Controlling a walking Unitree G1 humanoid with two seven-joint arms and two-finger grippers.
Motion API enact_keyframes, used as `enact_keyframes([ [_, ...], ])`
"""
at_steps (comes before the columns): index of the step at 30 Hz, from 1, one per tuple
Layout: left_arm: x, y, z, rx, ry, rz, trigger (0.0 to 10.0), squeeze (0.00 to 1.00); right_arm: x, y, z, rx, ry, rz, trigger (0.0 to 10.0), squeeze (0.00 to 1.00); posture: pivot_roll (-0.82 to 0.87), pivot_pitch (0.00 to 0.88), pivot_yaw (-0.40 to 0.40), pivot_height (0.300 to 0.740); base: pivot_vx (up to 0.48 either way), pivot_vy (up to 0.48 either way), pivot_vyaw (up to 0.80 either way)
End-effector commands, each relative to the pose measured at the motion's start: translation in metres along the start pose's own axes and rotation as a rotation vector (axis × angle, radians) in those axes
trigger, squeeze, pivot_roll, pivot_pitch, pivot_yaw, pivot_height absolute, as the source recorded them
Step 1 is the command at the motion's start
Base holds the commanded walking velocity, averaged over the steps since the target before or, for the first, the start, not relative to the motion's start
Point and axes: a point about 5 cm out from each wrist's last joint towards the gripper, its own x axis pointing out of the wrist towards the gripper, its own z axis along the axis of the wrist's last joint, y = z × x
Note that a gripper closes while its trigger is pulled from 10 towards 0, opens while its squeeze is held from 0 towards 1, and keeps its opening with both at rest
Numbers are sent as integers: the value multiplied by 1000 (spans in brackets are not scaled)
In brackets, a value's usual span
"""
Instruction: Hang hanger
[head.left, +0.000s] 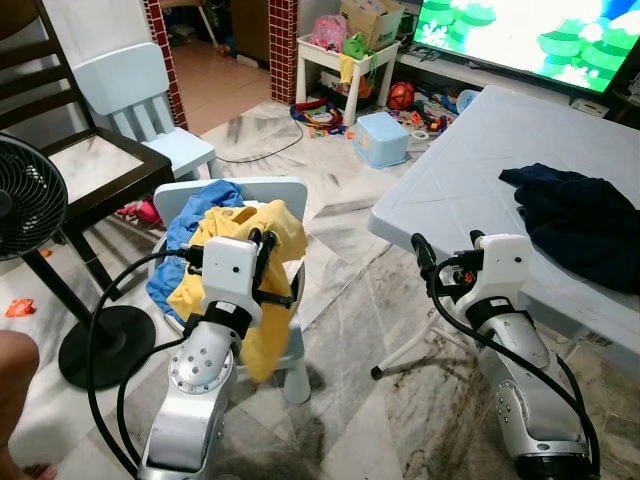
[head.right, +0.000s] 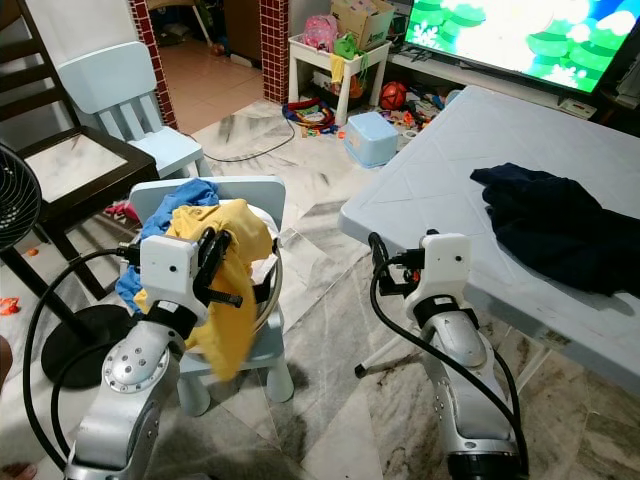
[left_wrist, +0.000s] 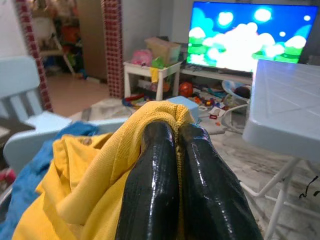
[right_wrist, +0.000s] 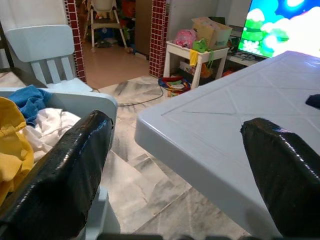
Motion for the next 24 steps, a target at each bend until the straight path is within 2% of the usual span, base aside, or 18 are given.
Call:
enact_keyframes([
  [1,0,-3,7,-7,-28,-4,10000,0,0,-4,7,-7,-19,-4,10000,0,51,102,-113,740,0,0,0],
  [6,2,1,6,-8,-20,17,10000,0,0,2,5,0,-3,19,10000,0,52,111,-129,740,0,0,0],
  [21,5,3,7,-12,-21,24,10000,0,4,9,1,14,14,42,10000,0,82,92,-141,740,0,0,-800],
  [24,3,2,3,-29,-10,30,10000,0,3,10,-3,18,22,44,10000,0,86,67,-144,740,0,0,-800],
])
